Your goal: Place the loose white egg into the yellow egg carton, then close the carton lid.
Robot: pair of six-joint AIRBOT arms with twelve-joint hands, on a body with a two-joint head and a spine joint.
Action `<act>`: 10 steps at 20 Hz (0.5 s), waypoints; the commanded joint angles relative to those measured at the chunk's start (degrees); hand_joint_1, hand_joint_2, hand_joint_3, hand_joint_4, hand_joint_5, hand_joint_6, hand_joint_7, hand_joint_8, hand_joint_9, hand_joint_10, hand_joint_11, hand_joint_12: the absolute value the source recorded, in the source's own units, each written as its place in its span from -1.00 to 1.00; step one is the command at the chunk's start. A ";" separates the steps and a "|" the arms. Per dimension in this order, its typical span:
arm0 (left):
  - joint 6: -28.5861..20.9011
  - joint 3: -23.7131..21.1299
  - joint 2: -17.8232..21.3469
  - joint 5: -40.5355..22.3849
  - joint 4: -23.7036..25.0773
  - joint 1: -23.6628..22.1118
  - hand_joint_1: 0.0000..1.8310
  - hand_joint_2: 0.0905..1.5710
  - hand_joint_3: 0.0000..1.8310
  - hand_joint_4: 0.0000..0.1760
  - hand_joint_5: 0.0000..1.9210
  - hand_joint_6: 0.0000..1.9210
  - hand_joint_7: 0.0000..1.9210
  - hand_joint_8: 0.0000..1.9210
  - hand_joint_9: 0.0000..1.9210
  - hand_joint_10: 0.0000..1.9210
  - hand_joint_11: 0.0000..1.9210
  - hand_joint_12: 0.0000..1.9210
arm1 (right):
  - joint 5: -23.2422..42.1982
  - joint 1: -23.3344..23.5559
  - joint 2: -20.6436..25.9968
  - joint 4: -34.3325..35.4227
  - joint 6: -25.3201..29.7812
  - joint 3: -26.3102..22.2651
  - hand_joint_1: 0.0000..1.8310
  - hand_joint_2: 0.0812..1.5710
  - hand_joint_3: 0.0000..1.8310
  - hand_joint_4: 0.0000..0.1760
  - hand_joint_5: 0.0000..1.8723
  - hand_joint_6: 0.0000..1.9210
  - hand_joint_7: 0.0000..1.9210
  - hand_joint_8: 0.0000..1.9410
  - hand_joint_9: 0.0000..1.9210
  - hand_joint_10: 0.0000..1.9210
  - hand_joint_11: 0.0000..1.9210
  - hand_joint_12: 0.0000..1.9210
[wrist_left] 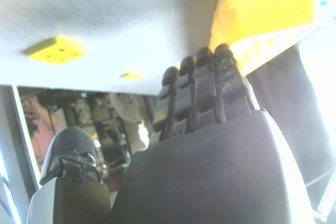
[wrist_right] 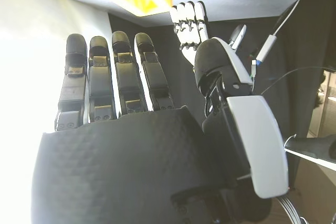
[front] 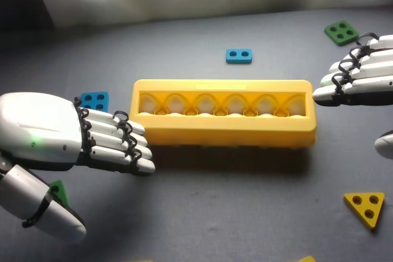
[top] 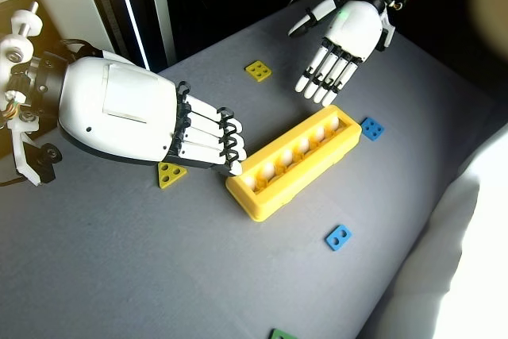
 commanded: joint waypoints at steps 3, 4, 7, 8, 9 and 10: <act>-0.07 0.71 0.61 0.66 -3.62 -0.13 -1.00 0.42 -1.00 -1.00 -0.92 -1.00 -0.92 -0.99 -0.95 -0.99 -0.97 -0.98 | 2.01 0.89 0.78 2.38 -0.01 0.04 -1.00 0.95 -1.00 -1.00 -0.85 -1.00 -0.86 -1.00 -0.88 -1.00 -1.00 -0.58; -0.23 0.61 0.83 0.08 -3.62 -0.13 -1.00 0.42 -1.00 -1.00 -0.93 -1.00 -0.93 -1.00 -0.95 -1.00 -0.98 -0.98 | 1.73 0.92 0.79 2.38 -0.01 0.06 -1.00 0.95 -1.00 -1.00 -0.85 -1.00 -0.86 -0.99 -0.88 -0.99 -1.00 -0.59; -0.46 0.21 2.22 -1.94 -3.68 -1.46 -1.00 0.41 -1.00 -1.00 -0.96 -1.00 -0.96 -1.00 -0.99 -1.00 -1.00 -0.99 | 1.55 0.91 0.79 2.39 0.00 0.18 -1.00 0.95 -1.00 -1.00 -0.84 -1.00 -0.85 -1.00 -0.87 -1.00 -1.00 -0.54; -0.46 0.24 2.70 -2.51 -3.72 -2.12 -1.00 0.41 -1.00 -1.00 -0.96 -1.00 -0.96 -1.00 -0.99 -1.00 -1.00 -0.99 | 1.43 0.91 0.79 2.39 0.00 0.22 -1.00 0.95 -1.00 -1.00 -0.84 -1.00 -0.85 -1.00 -0.87 -1.00 -1.00 -0.54; -0.46 0.34 3.20 -3.29 -3.92 -2.67 -1.00 0.42 -1.00 -1.00 -0.97 -1.00 -0.97 -1.00 -0.99 -1.00 -1.00 -1.00 | 1.33 0.91 0.79 2.41 0.00 0.32 -1.00 0.95 -1.00 -1.00 -0.82 -1.00 -0.83 -1.00 -0.85 -1.00 -1.00 -0.51; -0.46 0.43 3.67 -4.02 -4.25 -3.17 -1.00 0.41 -1.00 -1.00 -0.98 -1.00 -0.98 -1.00 -1.00 -1.00 -1.00 -1.00 | 1.20 0.91 0.79 2.60 0.00 0.50 -1.00 0.95 -1.00 -1.00 -0.85 -0.99 -0.86 -1.00 -0.88 -1.00 -1.00 -0.58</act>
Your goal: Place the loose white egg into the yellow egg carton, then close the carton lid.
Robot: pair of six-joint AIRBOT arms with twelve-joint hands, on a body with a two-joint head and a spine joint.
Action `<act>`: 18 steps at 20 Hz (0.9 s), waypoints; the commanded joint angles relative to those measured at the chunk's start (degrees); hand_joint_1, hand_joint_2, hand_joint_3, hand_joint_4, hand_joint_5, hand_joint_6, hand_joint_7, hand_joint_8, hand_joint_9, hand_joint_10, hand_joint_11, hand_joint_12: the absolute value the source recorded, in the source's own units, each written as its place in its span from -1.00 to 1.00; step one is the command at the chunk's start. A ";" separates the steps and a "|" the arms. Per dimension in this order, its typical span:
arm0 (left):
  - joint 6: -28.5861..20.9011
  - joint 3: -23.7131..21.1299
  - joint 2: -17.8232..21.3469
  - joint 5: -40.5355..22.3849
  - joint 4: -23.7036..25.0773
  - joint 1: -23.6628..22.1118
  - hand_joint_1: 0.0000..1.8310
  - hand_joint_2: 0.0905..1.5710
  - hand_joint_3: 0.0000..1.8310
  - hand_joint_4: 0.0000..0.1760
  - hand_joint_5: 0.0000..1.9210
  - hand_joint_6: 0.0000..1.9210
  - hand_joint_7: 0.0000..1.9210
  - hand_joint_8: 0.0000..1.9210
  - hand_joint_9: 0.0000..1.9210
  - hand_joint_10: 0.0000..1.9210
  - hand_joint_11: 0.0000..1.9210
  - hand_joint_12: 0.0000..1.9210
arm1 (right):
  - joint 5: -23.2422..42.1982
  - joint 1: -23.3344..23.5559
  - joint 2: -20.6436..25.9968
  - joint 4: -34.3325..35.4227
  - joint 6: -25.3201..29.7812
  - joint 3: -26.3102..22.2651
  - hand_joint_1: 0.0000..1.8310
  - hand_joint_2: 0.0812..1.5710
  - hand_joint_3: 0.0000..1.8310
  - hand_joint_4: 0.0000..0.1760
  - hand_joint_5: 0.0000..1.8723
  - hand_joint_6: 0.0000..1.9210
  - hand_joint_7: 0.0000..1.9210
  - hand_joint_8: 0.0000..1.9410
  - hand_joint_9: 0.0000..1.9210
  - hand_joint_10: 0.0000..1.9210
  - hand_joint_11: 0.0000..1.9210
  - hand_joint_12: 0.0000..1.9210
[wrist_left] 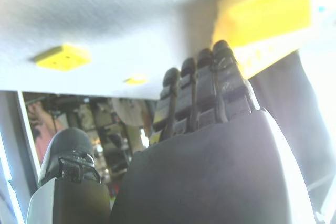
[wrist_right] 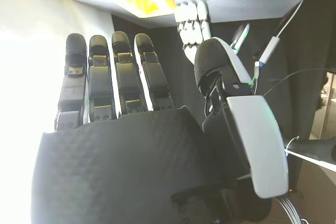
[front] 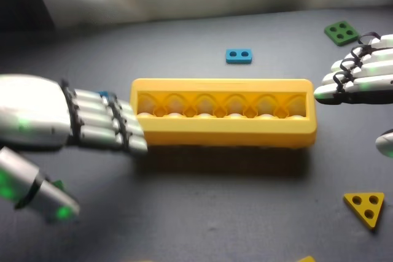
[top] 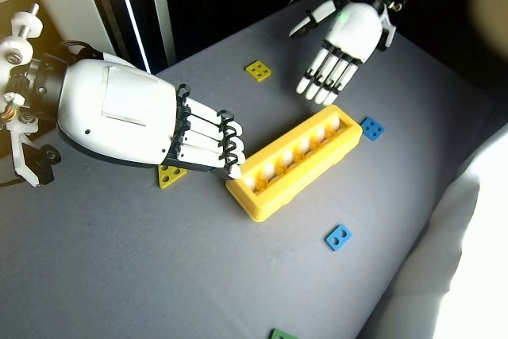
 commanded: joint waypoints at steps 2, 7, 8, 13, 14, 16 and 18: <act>-0.15 0.49 1.70 -4.46 -4.25 -0.84 -1.00 0.42 -1.00 -1.00 -0.98 -1.00 -0.99 -1.00 -1.00 -1.00 -1.00 -1.00 | 1.95 0.87 0.77 3.05 0.00 0.80 -1.00 0.95 -1.00 -1.00 -0.85 -0.99 -0.86 -0.99 -0.88 -0.99 -1.00 -0.60; -0.66 0.59 3.40 -5.75 -3.60 -1.23 -1.00 0.41 -1.00 -1.00 -1.00 -1.00 -1.00 -1.00 -1.00 -1.00 -1.00 -1.00 | 1.80 0.83 0.75 3.49 0.00 1.34 -1.00 0.96 -1.00 -1.00 -0.85 -1.00 -0.87 -1.00 -0.89 -1.00 -1.00 -0.58; -0.85 0.82 3.70 -6.04 -3.59 -1.23 -1.00 0.41 -1.00 -1.00 -0.99 -0.99 -0.98 -0.99 -1.00 -1.00 -1.00 -1.00 | 1.80 0.83 0.75 3.50 0.00 1.34 -1.00 0.95 -1.00 -1.00 -0.87 -1.00 -0.89 -1.00 -0.90 -1.00 -1.00 -0.62; -0.83 1.50 5.66 -9.37 -3.67 0.73 -1.00 0.39 -1.00 -1.00 -1.00 -1.00 -1.00 -1.00 -1.00 -1.00 -1.00 -1.00 | 1.77 0.82 0.74 3.55 0.00 1.33 -1.00 0.95 -1.00 -1.00 -0.87 -1.00 -0.88 -1.00 -0.90 -1.00 -1.00 -0.59; -0.81 1.15 6.11 -9.28 -3.66 1.27 -1.00 0.39 -1.00 -1.00 -1.00 -1.00 -1.00 -1.00 -1.00 -1.00 -1.00 -1.00 | 1.77 0.82 0.74 3.58 0.00 1.33 -1.00 0.95 -1.00 -1.00 -0.87 -1.00 -0.88 -1.00 -0.90 -1.00 -1.00 -0.59; 0.92 0.10 7.25 -10.57 -2.18 2.07 -1.00 0.38 -1.00 -1.00 -1.00 -1.00 -1.00 -1.00 -1.00 -1.00 -1.00 -1.00 | 2.02 0.82 0.74 3.58 0.00 1.34 -1.00 0.94 -1.00 -1.00 -0.88 -1.00 -0.90 -0.99 -0.91 -1.00 -1.00 -0.63; 4.33 -1.22 9.04 -13.79 0.50 1.93 -1.00 0.38 -1.00 -1.00 -1.00 -1.00 -1.00 -1.00 -1.00 -1.00 -1.00 -1.00 | 4.67 0.85 0.78 3.58 -0.01 1.43 -1.00 0.94 -1.00 -1.00 -0.89 -1.00 -0.89 -0.99 -0.91 -0.99 -1.00 -0.64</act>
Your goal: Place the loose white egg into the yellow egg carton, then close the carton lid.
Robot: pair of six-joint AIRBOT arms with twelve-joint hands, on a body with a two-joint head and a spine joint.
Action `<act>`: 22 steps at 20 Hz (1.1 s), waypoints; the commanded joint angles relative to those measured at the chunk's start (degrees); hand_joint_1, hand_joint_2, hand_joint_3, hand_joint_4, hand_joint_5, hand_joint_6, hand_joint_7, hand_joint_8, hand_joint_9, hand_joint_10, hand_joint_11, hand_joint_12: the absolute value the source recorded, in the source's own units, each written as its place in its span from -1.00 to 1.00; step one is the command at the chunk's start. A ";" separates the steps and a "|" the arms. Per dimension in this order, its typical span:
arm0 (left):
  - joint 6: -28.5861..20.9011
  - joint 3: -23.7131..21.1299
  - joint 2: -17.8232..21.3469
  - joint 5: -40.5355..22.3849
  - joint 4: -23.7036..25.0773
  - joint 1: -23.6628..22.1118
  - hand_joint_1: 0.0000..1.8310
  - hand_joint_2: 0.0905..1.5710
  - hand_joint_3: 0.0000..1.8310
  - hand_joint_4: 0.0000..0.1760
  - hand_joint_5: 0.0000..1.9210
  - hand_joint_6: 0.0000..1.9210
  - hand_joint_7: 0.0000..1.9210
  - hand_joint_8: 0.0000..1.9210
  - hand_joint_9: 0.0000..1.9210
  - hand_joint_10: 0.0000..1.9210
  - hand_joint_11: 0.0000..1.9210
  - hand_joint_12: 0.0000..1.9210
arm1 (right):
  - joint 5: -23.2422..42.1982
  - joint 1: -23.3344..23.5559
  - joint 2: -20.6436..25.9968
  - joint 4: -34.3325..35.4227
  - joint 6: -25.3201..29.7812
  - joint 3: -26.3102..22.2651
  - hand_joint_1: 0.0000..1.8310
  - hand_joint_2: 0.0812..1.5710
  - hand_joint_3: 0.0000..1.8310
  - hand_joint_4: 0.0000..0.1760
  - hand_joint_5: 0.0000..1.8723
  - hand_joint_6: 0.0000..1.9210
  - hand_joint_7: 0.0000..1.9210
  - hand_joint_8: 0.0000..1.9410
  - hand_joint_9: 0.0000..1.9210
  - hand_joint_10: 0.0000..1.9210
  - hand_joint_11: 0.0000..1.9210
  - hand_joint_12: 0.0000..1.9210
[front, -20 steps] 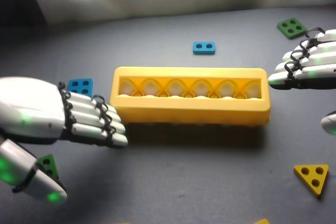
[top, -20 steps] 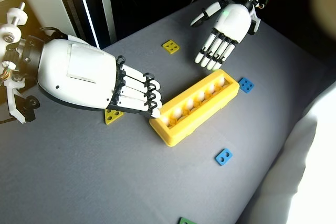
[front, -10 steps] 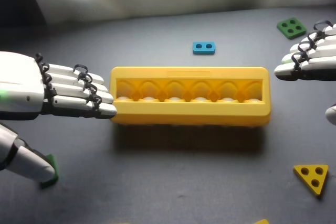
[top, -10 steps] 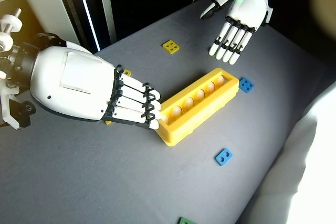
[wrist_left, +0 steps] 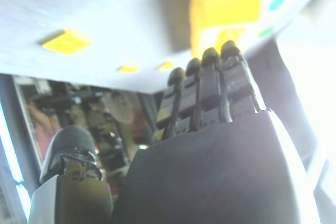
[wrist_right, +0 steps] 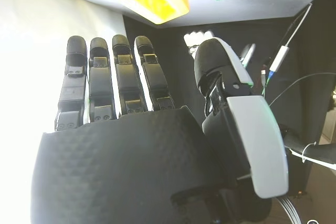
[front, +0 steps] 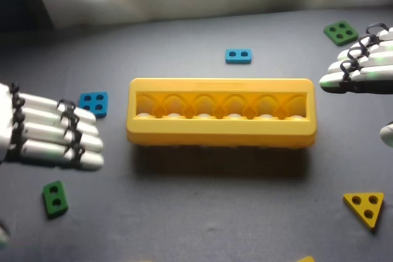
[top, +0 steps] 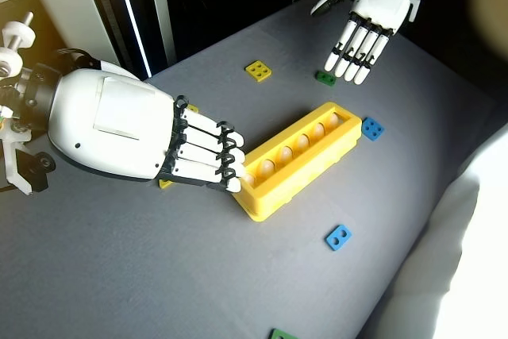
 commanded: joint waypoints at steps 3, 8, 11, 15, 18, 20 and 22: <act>1.32 -0.93 3.22 -7.32 -3.05 -1.38 -1.00 0.38 -1.00 -1.00 -1.00 -1.00 -1.00 -1.00 -1.00 -1.00 -1.00 -1.00 | 5.73 0.54 0.82 2.44 -0.04 0.27 -1.00 0.94 -1.00 -1.00 -0.88 -1.00 -0.88 -1.00 -0.90 -1.00 -1.00 -0.62; 2.83 -0.86 4.00 -6.20 -4.94 -1.43 -1.00 0.39 -1.00 -1.00 -1.00 -1.00 -1.00 -1.00 -1.00 -1.00 -1.00 -1.00 | 7.24 0.01 0.99 2.31 -0.08 0.24 -1.00 0.94 -1.00 -1.00 -0.84 -1.00 -0.85 -1.00 -0.88 -1.00 -1.00 -0.58; 4.01 -1.02 3.97 -5.69 -5.48 -1.58 -1.00 0.38 -1.00 -1.00 -1.00 -1.00 -1.00 -1.00 -1.00 -1.00 -1.00 -1.00 | 7.31 -0.14 1.00 2.26 -0.09 0.24 -1.00 0.95 -1.00 -1.00 -0.85 -1.00 -0.86 -1.00 -0.89 -1.00 -1.00 -0.62; 5.29 -2.46 3.89 -3.88 -5.53 -1.95 -1.00 0.37 -1.00 -1.00 -1.00 -1.00 -1.00 -1.00 -1.00 -1.00 -1.00 -1.00 | 7.31 -0.21 0.99 2.15 -0.14 0.22 -1.00 0.95 -1.00 -1.00 -0.86 -1.00 -0.87 -1.00 -0.90 -1.00 -1.00 -0.62; 5.36 -3.19 3.52 -1.35 -5.19 -1.51 -1.00 0.37 -1.00 -1.00 -1.00 -1.00 -1.00 -1.00 -1.00 -1.00 -1.00 -1.00 | 7.31 -0.21 0.99 2.16 -0.13 0.22 -1.00 0.95 -1.00 -1.00 -0.85 -1.00 -0.87 -1.00 -0.90 -1.00 -1.00 -0.62; 5.35 -4.11 3.88 -0.34 -4.98 -2.53 -1.00 0.37 -1.00 -1.00 -1.00 -1.00 -1.00 -1.00 -1.00 -1.00 -1.00 -1.00 | 7.31 -0.22 0.99 2.16 -0.12 0.22 -1.00 0.94 -1.00 -1.00 -0.87 -1.00 -0.88 -1.00 -0.90 -1.00 -1.00 -0.63; 11.01 -4.38 3.50 -0.29 -11.79 -1.37 -1.00 0.37 -1.00 -1.00 -1.00 -1.00 -1.00 -1.00 -1.00 -1.00 -1.00 -1.00 | 7.31 -0.23 0.99 2.16 -0.12 0.21 -1.00 0.94 -1.00 -1.00 -0.86 -1.00 -0.88 -1.00 -0.91 -1.00 -1.00 -0.64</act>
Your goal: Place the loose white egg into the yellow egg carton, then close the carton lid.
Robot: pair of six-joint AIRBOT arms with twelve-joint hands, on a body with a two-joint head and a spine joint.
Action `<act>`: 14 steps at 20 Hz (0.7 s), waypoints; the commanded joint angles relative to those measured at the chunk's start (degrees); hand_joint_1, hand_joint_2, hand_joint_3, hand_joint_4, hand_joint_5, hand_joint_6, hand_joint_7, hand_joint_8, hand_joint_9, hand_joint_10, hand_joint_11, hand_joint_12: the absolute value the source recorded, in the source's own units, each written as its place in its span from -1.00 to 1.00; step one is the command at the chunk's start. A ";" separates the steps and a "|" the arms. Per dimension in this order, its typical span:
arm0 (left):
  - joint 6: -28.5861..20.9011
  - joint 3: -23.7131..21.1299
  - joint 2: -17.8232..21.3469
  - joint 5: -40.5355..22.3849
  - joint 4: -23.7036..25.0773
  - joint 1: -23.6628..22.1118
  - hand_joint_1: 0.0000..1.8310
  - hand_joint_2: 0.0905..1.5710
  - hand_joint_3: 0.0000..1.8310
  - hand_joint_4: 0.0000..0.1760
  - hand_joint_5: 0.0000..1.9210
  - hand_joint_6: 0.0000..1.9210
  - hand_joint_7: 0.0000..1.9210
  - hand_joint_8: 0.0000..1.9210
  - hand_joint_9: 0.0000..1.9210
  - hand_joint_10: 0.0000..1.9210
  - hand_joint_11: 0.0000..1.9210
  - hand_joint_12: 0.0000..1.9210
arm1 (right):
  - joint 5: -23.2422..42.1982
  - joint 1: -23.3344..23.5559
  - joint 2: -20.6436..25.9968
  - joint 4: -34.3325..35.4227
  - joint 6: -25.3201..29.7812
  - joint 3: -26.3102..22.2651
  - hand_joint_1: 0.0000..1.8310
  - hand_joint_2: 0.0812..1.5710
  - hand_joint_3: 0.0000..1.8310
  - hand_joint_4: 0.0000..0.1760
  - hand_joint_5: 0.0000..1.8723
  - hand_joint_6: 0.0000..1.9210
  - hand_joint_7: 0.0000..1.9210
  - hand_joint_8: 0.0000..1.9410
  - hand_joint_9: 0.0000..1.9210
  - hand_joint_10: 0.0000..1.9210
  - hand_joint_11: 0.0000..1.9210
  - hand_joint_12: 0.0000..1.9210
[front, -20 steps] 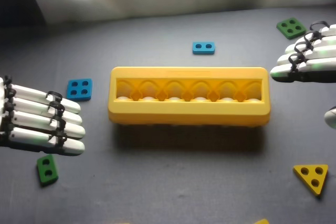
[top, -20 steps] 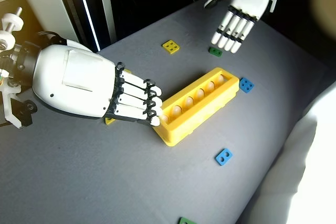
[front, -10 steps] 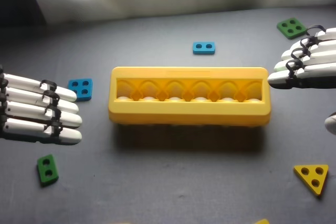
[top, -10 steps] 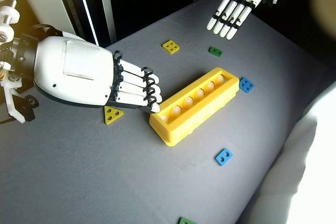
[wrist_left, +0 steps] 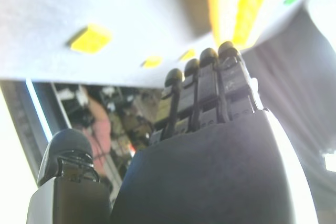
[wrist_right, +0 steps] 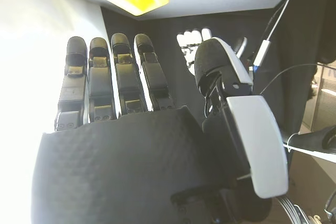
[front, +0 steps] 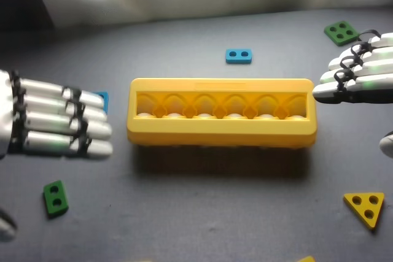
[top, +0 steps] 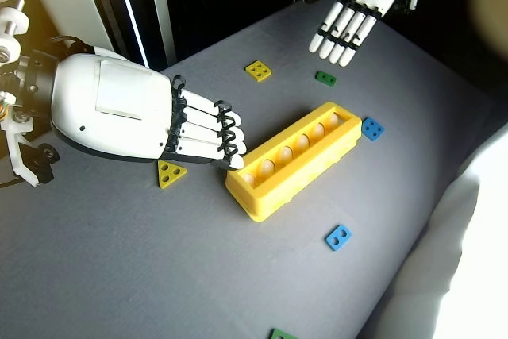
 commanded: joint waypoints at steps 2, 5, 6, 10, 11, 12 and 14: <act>-0.51 -0.29 0.71 -1.38 -4.57 -0.32 -1.00 0.37 -1.00 -1.00 -1.00 -1.00 -1.00 -1.00 -1.00 -1.00 -1.00 -1.00 | 2.81 0.25 0.75 2.62 -0.08 0.22 -1.00 0.94 -1.00 -1.00 -0.85 -1.00 -0.87 -1.00 -0.89 -1.00 -1.00 -0.62; -2.43 -0.29 0.86 -1.07 -4.27 0.18 -1.00 0.37 -1.00 -1.00 -1.00 -1.00 -1.00 -1.00 -1.00 -1.00 -1.00 -1.00 | 2.80 0.21 0.75 2.62 -0.08 0.21 -1.00 0.94 -1.00 -1.00 -0.86 -1.00 -0.87 -1.00 -0.89 -1.00 -1.00 -0.63; -2.43 -0.48 0.88 -1.07 -4.26 0.23 -1.00 0.37 -1.00 -1.00 -1.00 -1.00 -1.00 -1.00 -1.00 -1.00 -1.00 -1.00 | 2.80 0.19 0.74 2.62 -0.08 0.20 -1.00 0.94 -1.00 -1.00 -0.86 -1.00 -0.87 -1.00 -0.89 -1.00 -1.00 -0.63; -2.46 -1.20 1.04 -1.12 -4.23 0.40 -1.00 0.36 -1.00 -1.00 -1.00 -1.00 -1.00 -1.00 -1.00 -1.00 -1.00 -1.00 | 2.80 0.12 0.74 2.62 -0.08 0.14 -1.00 0.95 -1.00 -1.00 -0.84 -1.00 -0.85 -1.00 -0.89 -1.00 -1.00 -0.61; -2.46 -1.38 1.07 -1.05 -4.24 0.53 -1.00 0.36 -1.00 -1.00 -1.00 -1.00 -1.00 -1.00 -1.00 -1.00 -1.00 -1.00 | 2.80 0.12 0.74 2.62 -0.08 0.08 -1.00 0.95 -1.00 -1.00 -0.83 -1.00 -0.84 -1.00 -0.89 -1.00 -1.00 -0.63; -2.45 -1.47 1.04 -0.90 -4.26 0.54 -1.00 0.36 -1.00 -1.00 -1.00 -1.00 -1.00 -1.00 -1.00 -1.00 -1.00 -1.00 | 2.80 0.12 0.74 2.62 -0.08 0.04 -1.00 0.95 -1.00 -1.00 -0.83 -1.00 -0.83 -1.00 -0.88 -1.00 -1.00 -0.61; -2.45 -1.43 0.79 -1.04 -4.25 0.54 -1.00 0.36 -1.00 -1.00 -1.00 -1.00 -1.00 -1.00 -1.00 -1.00 -1.00 -1.00 | 2.80 0.12 0.74 2.62 -0.08 -0.02 -1.00 0.95 -1.00 -1.00 -0.82 -1.00 -0.82 -0.99 -0.86 -0.99 -1.00 -0.59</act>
